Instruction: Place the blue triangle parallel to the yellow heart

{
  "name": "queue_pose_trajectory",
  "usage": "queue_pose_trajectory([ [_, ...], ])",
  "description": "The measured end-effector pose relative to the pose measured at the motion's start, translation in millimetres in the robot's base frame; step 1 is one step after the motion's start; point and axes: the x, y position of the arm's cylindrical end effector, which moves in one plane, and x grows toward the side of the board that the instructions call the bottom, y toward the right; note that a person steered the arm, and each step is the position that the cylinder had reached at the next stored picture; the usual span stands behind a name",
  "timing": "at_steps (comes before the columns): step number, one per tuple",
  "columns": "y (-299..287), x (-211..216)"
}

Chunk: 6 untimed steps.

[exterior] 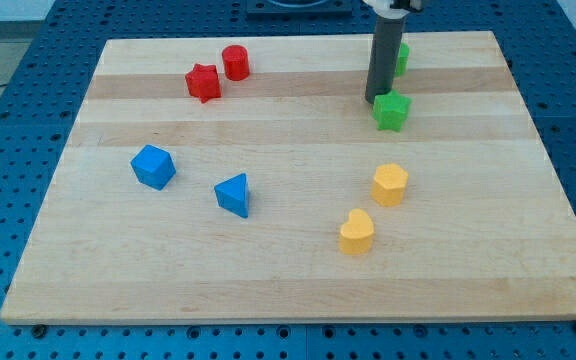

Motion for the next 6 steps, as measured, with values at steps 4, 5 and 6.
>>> queue_pose_trajectory([
  [4,-87,27],
  [5,-95,83],
  [6,-126,122],
])
